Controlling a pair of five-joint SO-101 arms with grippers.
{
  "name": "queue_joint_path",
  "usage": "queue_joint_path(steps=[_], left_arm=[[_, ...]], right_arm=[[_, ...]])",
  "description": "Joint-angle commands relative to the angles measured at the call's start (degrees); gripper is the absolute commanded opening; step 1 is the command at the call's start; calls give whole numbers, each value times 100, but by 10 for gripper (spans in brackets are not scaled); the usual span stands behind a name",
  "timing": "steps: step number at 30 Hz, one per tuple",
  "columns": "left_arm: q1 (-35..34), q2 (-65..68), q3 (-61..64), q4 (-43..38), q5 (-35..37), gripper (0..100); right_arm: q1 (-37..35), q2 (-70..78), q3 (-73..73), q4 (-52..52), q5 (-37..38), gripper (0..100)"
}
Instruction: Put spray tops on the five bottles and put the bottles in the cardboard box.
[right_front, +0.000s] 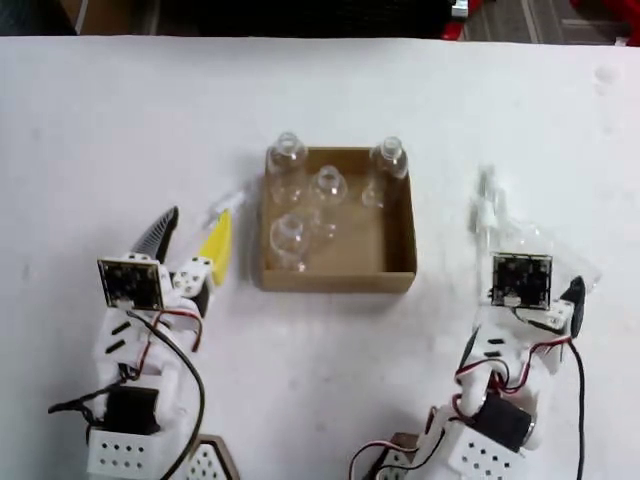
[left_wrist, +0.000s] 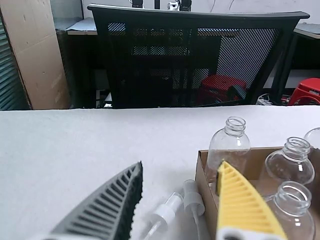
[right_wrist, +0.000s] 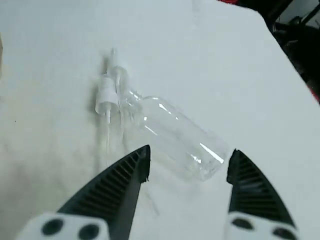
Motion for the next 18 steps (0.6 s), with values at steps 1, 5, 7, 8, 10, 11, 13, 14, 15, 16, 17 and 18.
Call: queue_joint_path(steps=[1,5,7,8,10,11,13,14,15,16,17,18], left_arm=[[48,-66,-35,-132,-62,221],[48,-66,-35,-132,-62,221],[57,-66,-35,-132,-62,221],[57,-66,-35,-132,-62,221],[57,-66,-35,-132,-62,221],[57,-66,-35,-132,-62,221],[57,-66,-35,-132,-62,221],[57,-66,-35,-132,-62,221],[57,-66,-35,-132,-62,221],[48,-66,-35,-132,-62,221],[48,-66,-35,-132,-62,221],[48,-66,-35,-132,-62,221]], right_arm=[[-286,101,-993,576,563,219],[-356,1007,-1811,1068,967,219],[-356,1789,-2338,1385,1257,219],[-356,2229,-2637,1560,1424,219],[-356,3152,-3305,1912,1785,219],[-356,3635,-3675,2062,1934,219],[-356,4593,-4484,2387,2189,219],[-356,5077,-4941,2580,2268,219],[-356,5569,-5407,2791,2347,219],[-356,6062,-5916,3002,2418,219],[-356,6554,-6400,3213,2497,219],[-365,7020,-6901,3442,2620,218]])
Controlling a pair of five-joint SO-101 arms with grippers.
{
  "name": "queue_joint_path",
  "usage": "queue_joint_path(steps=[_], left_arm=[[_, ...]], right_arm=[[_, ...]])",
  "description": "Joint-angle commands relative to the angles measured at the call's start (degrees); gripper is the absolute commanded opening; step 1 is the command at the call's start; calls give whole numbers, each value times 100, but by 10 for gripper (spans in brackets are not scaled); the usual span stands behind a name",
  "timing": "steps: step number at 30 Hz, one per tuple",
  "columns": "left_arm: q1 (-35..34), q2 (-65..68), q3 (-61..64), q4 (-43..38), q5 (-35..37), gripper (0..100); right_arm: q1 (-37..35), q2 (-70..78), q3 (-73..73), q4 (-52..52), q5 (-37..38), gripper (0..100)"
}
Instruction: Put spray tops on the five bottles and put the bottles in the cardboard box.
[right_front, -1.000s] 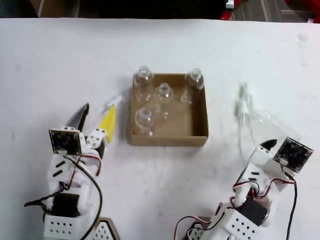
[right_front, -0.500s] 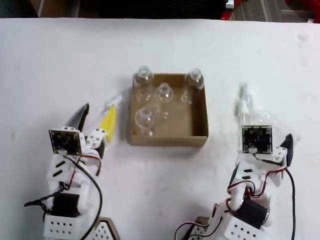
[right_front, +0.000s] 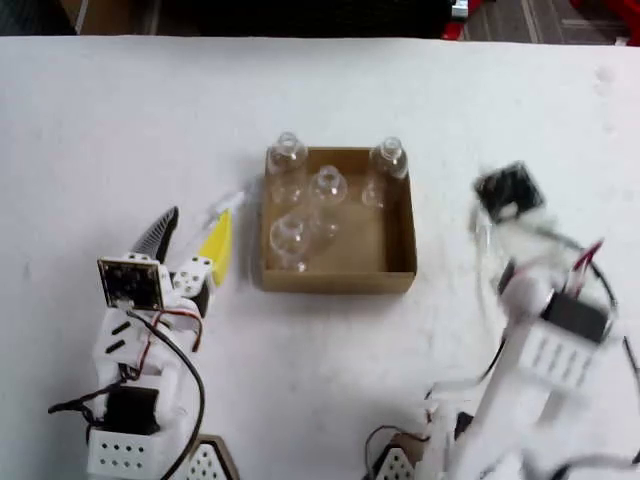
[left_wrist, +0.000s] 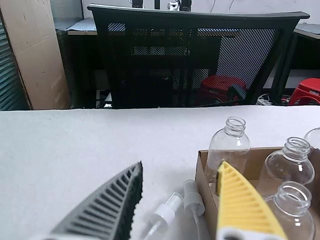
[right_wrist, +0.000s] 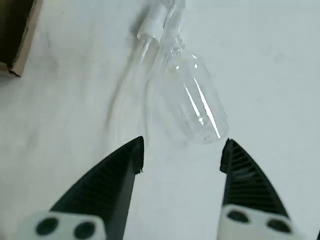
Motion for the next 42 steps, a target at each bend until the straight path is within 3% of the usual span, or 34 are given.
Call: queue_joint_path(steps=[1,9,17,28,42], left_arm=[[48,-66,-35,-132,-62,221],[40,-66,-35,-141,-62,221],[57,-66,-35,-149,-62,221],[40,-66,-35,-149,-70,221],[40,-66,-35,-158,-70,221]], right_arm=[[-92,2316,-2549,910,492,217],[-426,5692,-6224,2343,1626,216],[-277,8163,-8774,2730,2084,216],[-233,9182,-9116,2712,2945,216],[-224,9745,-9125,2387,2945,216]])
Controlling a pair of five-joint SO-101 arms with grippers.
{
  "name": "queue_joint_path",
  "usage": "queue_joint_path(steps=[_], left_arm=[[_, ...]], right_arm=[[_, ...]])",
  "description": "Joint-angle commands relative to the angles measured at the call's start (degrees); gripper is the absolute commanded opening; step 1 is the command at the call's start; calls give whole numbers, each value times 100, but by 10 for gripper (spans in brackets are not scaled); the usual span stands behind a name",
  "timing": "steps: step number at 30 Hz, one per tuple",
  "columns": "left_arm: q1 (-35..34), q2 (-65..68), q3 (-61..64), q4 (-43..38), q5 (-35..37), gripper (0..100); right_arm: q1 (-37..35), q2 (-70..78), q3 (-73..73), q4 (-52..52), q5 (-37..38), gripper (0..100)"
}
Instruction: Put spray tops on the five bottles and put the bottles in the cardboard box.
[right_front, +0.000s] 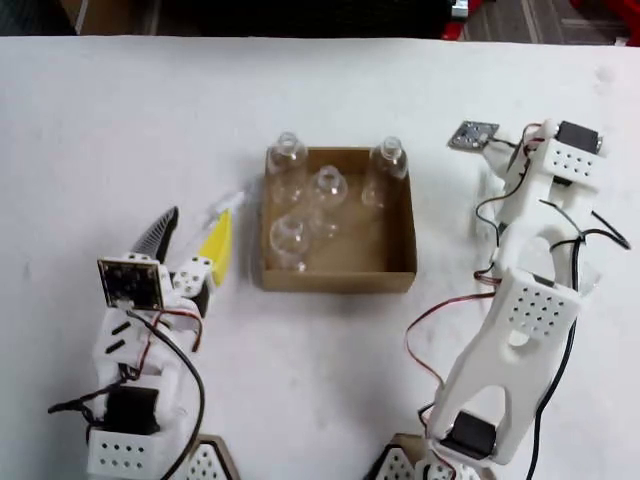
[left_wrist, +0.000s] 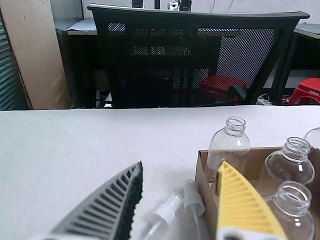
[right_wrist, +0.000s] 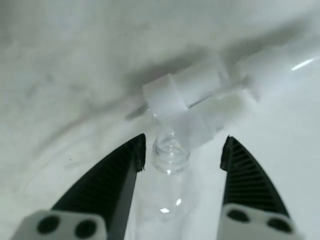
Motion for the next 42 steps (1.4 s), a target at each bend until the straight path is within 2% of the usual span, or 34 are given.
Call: queue_joint_path(steps=[1,5,14,23,27,34,42], left_arm=[[40,-66,-35,-158,-70,221],[40,-66,-35,-158,-70,221],[40,-66,-35,-158,-70,221],[40,-66,-35,-158,-70,221],[40,-66,-35,-158,-70,221],[31,-66,-35,-158,-70,221],[31,-66,-35,-149,-70,221]], right_arm=[[101,-40,-211,-92,44,215],[101,-31,-211,-92,44,201],[233,-31,-211,-101,53,35],[251,-409,-642,286,0,16],[295,-1077,-730,268,-826,16],[295,-2229,-712,277,-1846,16],[286,-3512,-703,295,-3604,16]])
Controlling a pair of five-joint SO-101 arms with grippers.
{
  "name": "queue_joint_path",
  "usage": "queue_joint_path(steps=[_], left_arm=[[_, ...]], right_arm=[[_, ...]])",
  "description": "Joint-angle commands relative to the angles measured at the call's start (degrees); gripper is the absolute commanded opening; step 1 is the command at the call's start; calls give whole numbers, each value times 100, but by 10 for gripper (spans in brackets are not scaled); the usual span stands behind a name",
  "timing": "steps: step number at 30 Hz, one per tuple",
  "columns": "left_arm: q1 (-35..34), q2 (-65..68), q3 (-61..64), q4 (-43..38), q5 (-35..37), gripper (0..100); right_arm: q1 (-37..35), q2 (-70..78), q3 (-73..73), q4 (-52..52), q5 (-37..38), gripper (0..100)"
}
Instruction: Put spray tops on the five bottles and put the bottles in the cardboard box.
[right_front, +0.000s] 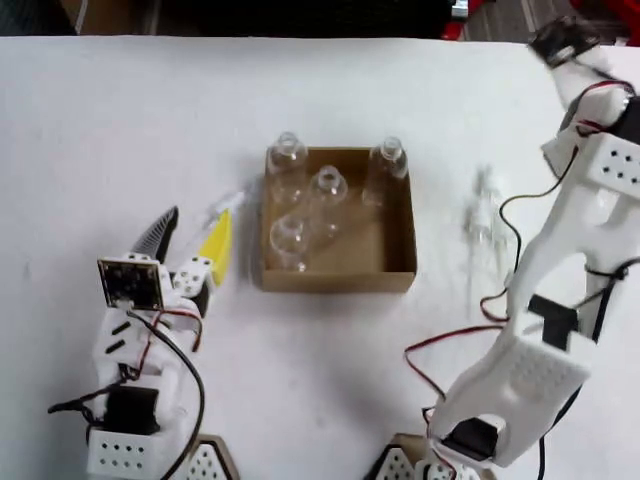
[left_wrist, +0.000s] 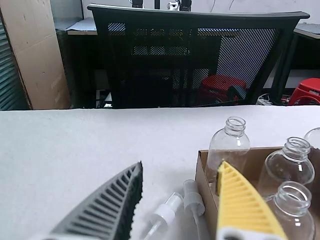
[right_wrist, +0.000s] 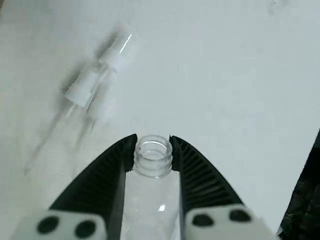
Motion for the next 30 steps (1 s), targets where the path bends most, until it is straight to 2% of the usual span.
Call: queue_joint_path(steps=[1,4,7,13,20,25,30], left_arm=[[31,-66,-35,-141,-70,221],[31,-66,-35,-141,-70,221],[31,-66,-35,-123,-70,221],[22,-66,-44,-123,-70,221],[22,-66,-44,-123,-70,221],[22,-66,-44,-123,-70,221],[22,-66,-44,-123,-70,221]], right_arm=[[66,-980,-229,171,-1134,16],[13,-1569,185,171,-1609,15],[-286,-2387,1196,171,-1600,15],[-1270,-4215,3156,84,-1653,15],[-2325,-5789,5169,-708,-1723,15],[-2475,-6695,6963,-2149,-3332,15],[-2686,-7582,8607,-3793,-3956,15]])
